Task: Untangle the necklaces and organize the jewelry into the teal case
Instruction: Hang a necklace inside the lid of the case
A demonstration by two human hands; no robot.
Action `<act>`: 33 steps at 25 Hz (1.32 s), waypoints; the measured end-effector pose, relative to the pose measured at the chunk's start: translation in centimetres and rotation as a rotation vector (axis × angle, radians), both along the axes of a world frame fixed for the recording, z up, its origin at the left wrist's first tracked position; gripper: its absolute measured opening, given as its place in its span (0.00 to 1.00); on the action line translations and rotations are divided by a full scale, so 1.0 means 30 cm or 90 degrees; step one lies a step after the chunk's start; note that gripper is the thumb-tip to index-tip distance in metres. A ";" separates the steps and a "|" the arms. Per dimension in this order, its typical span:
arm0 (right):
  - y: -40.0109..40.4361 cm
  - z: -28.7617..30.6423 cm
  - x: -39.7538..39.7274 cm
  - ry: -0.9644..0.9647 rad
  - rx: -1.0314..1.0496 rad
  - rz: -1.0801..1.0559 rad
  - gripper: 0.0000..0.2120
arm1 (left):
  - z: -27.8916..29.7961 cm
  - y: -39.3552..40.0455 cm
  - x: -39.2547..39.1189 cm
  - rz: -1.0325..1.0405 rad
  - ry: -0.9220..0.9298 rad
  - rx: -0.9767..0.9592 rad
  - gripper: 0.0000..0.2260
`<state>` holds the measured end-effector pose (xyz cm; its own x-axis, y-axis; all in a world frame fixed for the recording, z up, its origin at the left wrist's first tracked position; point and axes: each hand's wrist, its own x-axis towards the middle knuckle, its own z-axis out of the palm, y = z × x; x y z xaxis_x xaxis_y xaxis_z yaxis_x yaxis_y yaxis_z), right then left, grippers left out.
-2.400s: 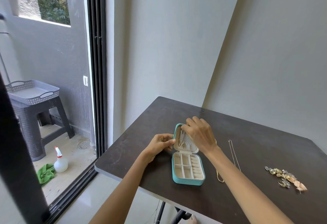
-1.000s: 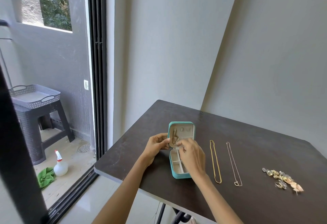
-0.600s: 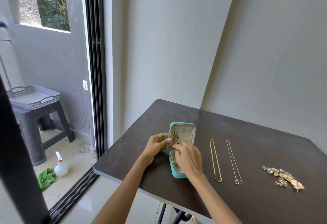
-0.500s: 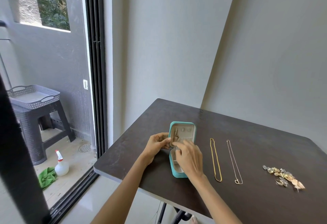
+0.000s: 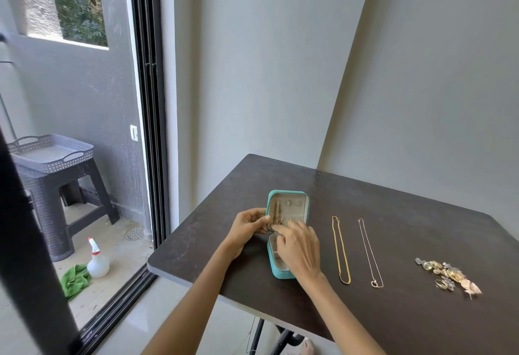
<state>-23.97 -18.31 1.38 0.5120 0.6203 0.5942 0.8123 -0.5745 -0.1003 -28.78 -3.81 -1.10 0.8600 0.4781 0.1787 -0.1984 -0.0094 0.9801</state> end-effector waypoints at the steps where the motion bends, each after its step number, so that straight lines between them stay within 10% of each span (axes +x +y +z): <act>1: -0.002 0.000 0.001 -0.004 0.007 0.004 0.10 | 0.000 0.000 0.001 0.001 0.000 0.000 0.07; 33: -0.017 -0.016 0.019 0.115 -0.007 -0.025 0.13 | 0.005 -0.003 -0.005 0.005 0.010 0.020 0.07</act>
<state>-23.40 -18.82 0.90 0.6333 0.6037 0.4842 0.7590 -0.6067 -0.2363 -28.94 -3.89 -0.94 0.8590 0.4793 0.1799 -0.1823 -0.0419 0.9823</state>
